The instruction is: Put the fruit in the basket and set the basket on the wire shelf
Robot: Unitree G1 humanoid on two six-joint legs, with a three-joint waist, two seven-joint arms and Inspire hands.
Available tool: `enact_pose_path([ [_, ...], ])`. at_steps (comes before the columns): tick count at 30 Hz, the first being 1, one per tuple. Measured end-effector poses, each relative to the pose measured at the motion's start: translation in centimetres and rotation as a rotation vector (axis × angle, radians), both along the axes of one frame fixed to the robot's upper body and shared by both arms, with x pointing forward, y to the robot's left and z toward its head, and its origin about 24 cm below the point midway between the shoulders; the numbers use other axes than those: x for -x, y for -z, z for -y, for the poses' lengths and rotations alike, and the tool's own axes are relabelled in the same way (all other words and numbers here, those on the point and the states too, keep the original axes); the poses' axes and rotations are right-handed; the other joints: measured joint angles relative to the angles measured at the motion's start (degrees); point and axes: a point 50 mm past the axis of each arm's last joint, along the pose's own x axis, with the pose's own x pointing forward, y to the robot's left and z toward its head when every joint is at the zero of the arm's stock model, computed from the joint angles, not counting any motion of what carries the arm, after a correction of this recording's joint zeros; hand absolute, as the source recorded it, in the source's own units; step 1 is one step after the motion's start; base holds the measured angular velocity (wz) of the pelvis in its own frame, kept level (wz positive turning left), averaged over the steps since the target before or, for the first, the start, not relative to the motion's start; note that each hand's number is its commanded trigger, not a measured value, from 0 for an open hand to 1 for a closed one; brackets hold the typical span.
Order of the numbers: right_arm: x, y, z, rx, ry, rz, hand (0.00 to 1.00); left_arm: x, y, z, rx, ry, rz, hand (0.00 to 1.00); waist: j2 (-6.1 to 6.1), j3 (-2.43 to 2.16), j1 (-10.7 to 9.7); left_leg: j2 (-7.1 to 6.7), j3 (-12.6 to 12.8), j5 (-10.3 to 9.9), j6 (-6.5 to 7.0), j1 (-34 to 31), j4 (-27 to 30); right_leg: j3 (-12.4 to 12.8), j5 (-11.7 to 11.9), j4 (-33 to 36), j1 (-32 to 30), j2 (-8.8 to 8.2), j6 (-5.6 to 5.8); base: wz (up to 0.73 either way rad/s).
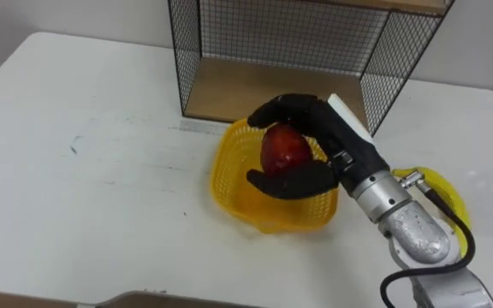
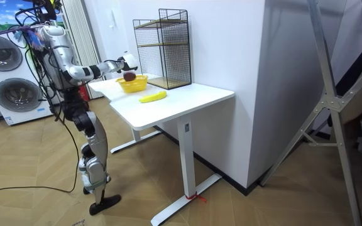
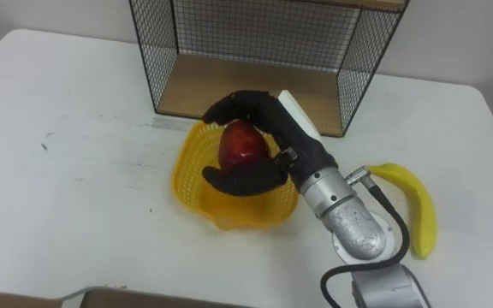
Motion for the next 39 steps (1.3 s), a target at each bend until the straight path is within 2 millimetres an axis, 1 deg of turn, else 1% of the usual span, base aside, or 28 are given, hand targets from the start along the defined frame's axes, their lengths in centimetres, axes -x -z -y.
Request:
enact_pose_path([
  [5, 0.2, 0.4, -0.1, 0.014, 0.000, -0.018, 0.00, 0.0, 0.0, 0.0, 0.001, 0.001, -0.001, 0.00, 0.16, 0.01, 0.33, 0.02, -0.02, 0.00, 0.00, -0.01, -0.03, -0.23, 0.01, 0.00, 0.01, -0.03, -0.01, 0.00],
  [7, 0.3, 0.5, -0.2, 0.018, -0.006, -0.023, 0.00, -0.1, 0.0, 0.0, 0.001, 0.002, 0.003, 0.00, 0.37, -0.12, 0.28, 0.02, -0.04, 0.00, 0.00, -0.34, -0.04, -0.40, 0.01, 0.04, 0.04, -0.05, -0.01, 0.00],
  [9, 0.3, 0.6, -0.3, 0.018, -0.009, -0.024, 0.00, -0.2, 0.0, 0.0, 0.001, 0.004, 0.005, 0.00, 0.47, -0.14, 0.27, 0.02, -0.06, 0.00, 0.00, -0.39, -0.05, -0.57, 0.01, 0.04, 0.06, -0.07, -0.01, 0.00],
  [20, 0.4, 0.7, -0.6, 0.019, -0.023, -0.031, 0.00, 0.0, 0.0, 0.0, 0.000, 0.005, 0.000, 0.00, 0.44, -0.12, 0.30, 0.04, -0.06, 0.00, 0.00, -0.36, 0.01, -1.02, 0.03, 0.13, 0.22, -0.13, -0.02, 0.01],
  [25, 0.4, 0.7, -0.6, 0.024, -0.022, -0.029, 0.00, 0.0, 0.0, 0.0, -0.004, 0.001, 0.003, 0.00, 0.11, -0.05, 0.05, 0.04, -0.10, 0.02, 0.04, -0.38, 0.09, -1.01, 0.03, 0.58, 0.05, -0.15, -0.02, 0.00],
  [29, 0.4, 0.6, -0.6, 0.020, -0.017, -0.026, 0.00, 0.4, 0.1, -0.1, -0.004, -0.003, -0.011, 0.00, -0.31, -0.30, -0.52, 0.04, -0.06, 0.05, 0.07, -0.26, 0.12, -0.80, 0.03, 0.71, 0.08, -0.13, -0.02, 0.00],
  [31, 0.3, 0.4, -0.5, 0.017, -0.008, -0.014, 0.00, 0.7, 0.1, -0.1, -0.004, -0.005, -0.020, 0.00, -0.43, -0.35, -0.70, 0.04, 0.01, 0.06, 0.09, -0.25, 0.12, -0.68, 0.03, 0.74, -0.01, -0.12, -0.02, -0.02],
  [34, 0.2, -0.5, 0.0, -0.008, 0.017, 0.020, 0.00, 0.7, 0.2, 0.1, 0.002, 0.001, -0.019, 0.00, -0.54, -0.28, -0.87, 0.03, 0.14, 0.07, 0.11, -0.30, 0.13, -0.47, 0.03, 0.68, -0.09, -0.13, -0.02, -0.01],
  [36, 0.1, -1.4, 0.5, -0.026, 0.042, 0.059, 0.00, 0.7, 0.2, 0.1, 0.003, 0.002, -0.018, 0.00, -0.52, -0.25, -1.02, 0.04, 0.33, 0.07, 0.11, -0.30, 0.14, 0.22, 0.03, 0.56, -0.14, -0.03, -0.02, -0.04],
  [39, 0.1, -2.7, 1.4, -0.049, 0.082, 0.121, 0.00, 1.1, 0.2, 0.1, 0.004, -0.001, -0.028, 0.00, -0.54, -0.26, -1.08, 0.03, 0.40, 0.07, 0.11, -0.25, 0.20, 0.46, 0.03, 0.58, -0.09, -0.02, -0.02, -0.03],
])
